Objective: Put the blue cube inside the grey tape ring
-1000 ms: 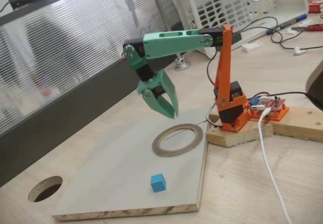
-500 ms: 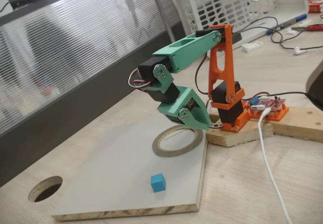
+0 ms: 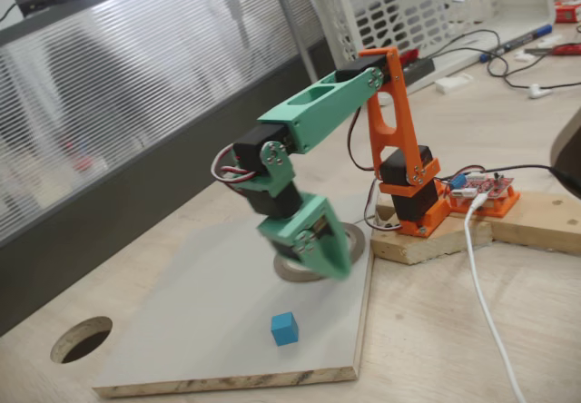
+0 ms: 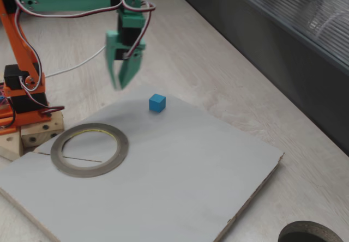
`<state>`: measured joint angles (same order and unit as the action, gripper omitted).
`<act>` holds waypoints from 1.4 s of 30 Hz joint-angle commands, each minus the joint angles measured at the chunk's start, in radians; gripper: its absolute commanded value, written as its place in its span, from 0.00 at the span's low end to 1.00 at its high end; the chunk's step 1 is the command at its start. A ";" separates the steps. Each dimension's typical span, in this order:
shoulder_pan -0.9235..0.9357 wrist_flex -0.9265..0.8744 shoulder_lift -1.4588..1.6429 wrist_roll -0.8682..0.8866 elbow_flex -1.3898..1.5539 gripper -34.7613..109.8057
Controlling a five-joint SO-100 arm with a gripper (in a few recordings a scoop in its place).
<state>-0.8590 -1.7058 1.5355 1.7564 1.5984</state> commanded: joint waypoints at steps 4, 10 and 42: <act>0.123 0.018 -0.198 0.018 -0.327 0.27; 0.178 0.018 -0.236 0.018 -0.411 0.27; 0.175 0.018 -0.218 0.011 -0.419 0.28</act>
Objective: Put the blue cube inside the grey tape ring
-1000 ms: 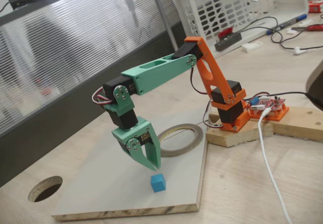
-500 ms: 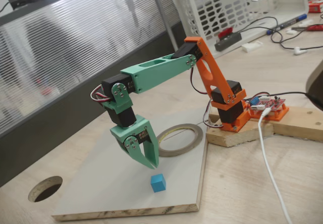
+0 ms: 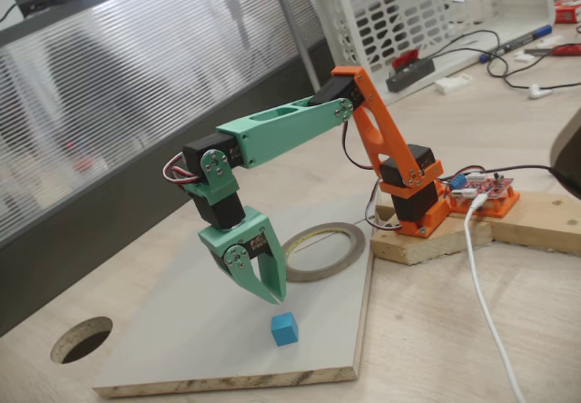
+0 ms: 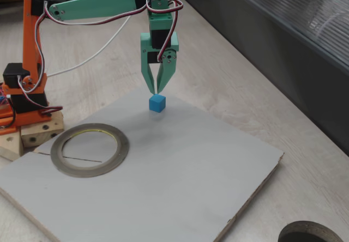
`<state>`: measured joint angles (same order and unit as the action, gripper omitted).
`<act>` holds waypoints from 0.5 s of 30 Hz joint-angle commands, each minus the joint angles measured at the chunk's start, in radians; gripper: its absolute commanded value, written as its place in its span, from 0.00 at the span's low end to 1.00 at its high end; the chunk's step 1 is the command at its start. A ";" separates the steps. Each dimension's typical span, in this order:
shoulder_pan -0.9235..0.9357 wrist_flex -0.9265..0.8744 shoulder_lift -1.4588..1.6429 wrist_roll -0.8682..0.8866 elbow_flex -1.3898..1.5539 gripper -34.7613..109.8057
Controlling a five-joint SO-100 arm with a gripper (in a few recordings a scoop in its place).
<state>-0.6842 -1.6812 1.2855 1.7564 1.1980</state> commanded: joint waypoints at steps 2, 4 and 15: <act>0.000 -0.006 0.032 0.011 -0.017 0.28; -0.006 -0.008 0.032 0.017 -0.018 0.28; 0.000 -0.196 0.034 0.018 -0.026 0.69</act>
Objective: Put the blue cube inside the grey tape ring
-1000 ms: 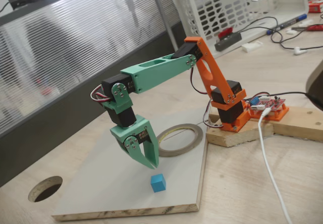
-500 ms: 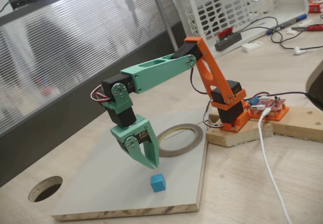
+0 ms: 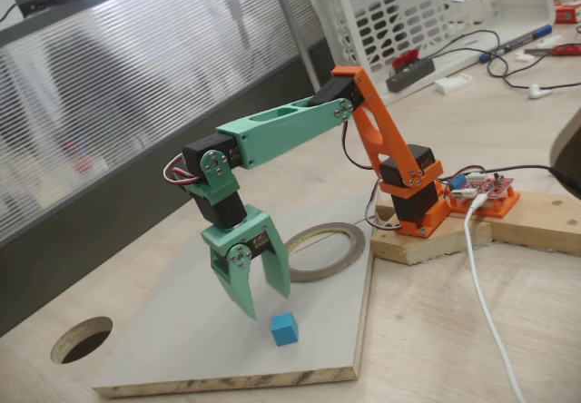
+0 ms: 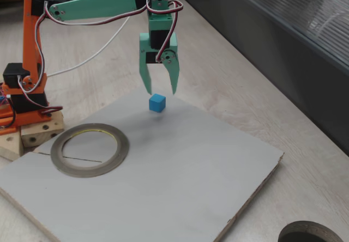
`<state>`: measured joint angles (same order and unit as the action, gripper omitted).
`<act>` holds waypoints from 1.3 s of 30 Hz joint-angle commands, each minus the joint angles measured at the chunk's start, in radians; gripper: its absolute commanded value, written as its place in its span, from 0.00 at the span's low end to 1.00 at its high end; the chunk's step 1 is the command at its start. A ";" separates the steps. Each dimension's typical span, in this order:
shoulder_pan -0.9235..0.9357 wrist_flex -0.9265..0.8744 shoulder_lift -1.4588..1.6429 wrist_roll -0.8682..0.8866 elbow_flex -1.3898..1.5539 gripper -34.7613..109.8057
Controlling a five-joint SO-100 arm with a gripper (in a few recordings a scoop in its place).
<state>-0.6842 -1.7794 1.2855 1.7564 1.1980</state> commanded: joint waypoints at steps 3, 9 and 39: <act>0.000 -0.178 0.029 0.018 -0.026 0.83; 0.002 -0.224 0.015 0.018 -0.026 0.94; -0.011 -0.222 0.014 0.017 -0.011 0.94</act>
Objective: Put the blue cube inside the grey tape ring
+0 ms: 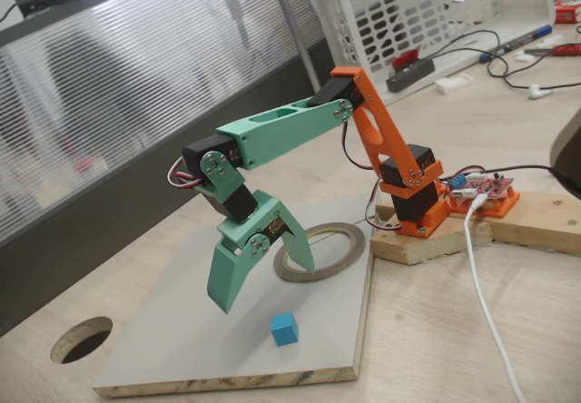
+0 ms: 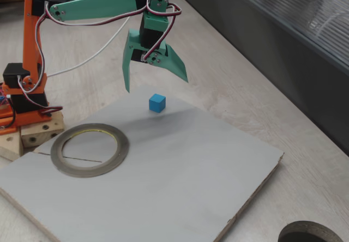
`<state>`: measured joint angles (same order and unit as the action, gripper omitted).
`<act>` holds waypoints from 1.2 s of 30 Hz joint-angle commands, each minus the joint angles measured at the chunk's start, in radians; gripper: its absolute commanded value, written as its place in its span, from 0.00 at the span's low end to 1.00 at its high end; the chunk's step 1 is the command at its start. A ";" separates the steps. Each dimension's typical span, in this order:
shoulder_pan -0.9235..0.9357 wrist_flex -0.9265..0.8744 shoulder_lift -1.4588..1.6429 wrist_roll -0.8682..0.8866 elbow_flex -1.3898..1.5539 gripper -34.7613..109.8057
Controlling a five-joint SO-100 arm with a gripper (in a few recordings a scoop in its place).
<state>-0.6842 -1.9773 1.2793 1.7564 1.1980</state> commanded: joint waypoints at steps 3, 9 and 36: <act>-0.011 -0.012 0.012 0.017 -0.015 0.94; -0.014 0.028 -0.264 0.017 -0.025 0.94; -0.014 0.046 -0.301 0.017 -0.084 0.94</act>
<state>-0.6826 -1.9251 0.9541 1.7579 1.1229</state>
